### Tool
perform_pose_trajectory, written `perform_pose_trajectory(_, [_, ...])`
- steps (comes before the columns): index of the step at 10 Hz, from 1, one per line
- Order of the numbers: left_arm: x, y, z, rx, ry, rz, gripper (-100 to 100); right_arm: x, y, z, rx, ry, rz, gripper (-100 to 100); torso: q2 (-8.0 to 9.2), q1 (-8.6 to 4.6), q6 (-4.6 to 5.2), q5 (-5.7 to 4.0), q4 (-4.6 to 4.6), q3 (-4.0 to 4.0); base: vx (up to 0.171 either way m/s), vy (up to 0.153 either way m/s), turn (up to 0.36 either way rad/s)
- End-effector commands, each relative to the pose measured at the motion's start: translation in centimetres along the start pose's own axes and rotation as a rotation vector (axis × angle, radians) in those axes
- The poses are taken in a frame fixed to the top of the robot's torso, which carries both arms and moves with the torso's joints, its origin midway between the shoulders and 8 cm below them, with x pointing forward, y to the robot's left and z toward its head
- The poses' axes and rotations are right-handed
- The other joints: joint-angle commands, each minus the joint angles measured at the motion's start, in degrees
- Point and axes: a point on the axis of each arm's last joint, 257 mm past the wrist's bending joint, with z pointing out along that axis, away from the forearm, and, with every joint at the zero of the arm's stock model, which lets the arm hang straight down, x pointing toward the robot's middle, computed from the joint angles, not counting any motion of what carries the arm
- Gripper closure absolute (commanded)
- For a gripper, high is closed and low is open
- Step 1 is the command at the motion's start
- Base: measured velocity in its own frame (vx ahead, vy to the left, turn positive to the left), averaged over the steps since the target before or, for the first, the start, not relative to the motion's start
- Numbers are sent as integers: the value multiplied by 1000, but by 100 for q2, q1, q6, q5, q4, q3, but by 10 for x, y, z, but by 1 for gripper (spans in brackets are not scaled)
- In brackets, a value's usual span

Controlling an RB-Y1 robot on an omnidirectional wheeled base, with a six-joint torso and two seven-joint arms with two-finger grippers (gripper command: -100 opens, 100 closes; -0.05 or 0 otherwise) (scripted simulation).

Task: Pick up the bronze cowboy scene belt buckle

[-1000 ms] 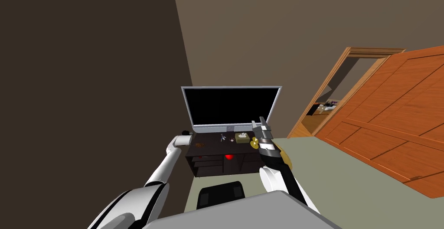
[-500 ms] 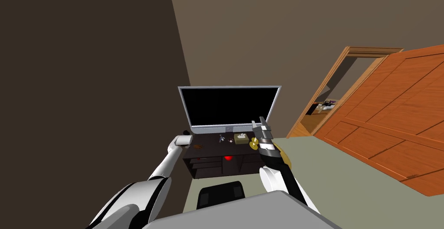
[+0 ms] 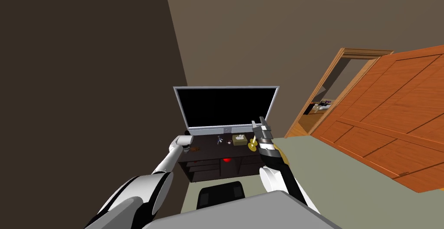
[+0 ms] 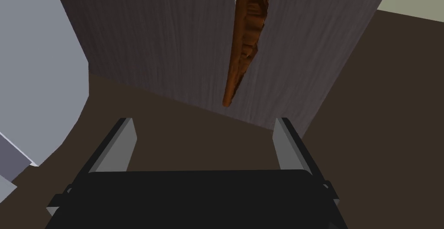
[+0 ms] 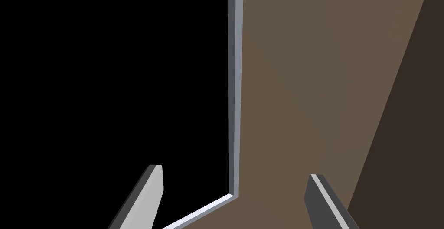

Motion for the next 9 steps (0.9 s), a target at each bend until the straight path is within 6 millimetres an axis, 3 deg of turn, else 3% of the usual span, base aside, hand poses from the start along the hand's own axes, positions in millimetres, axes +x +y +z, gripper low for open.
perform_pose_trajectory(1, [0,8,2,-38,-2,1,-100,0,0,0,0,0,0,0,0,0,0,0,0,0,42,-42,-20])
perform_pose_trajectory(3, [0,13,1,-76,-6,3,-100,0,0,0,0,0,0,0,9,16,-2,2,2,5,19,-19,-17])
perform_pose_trajectory(9, [-2,56,4,-238,-20,7,-100,0,0,0,0,0,0,0,4,7,-2,1,0,2,39,-37,-30])
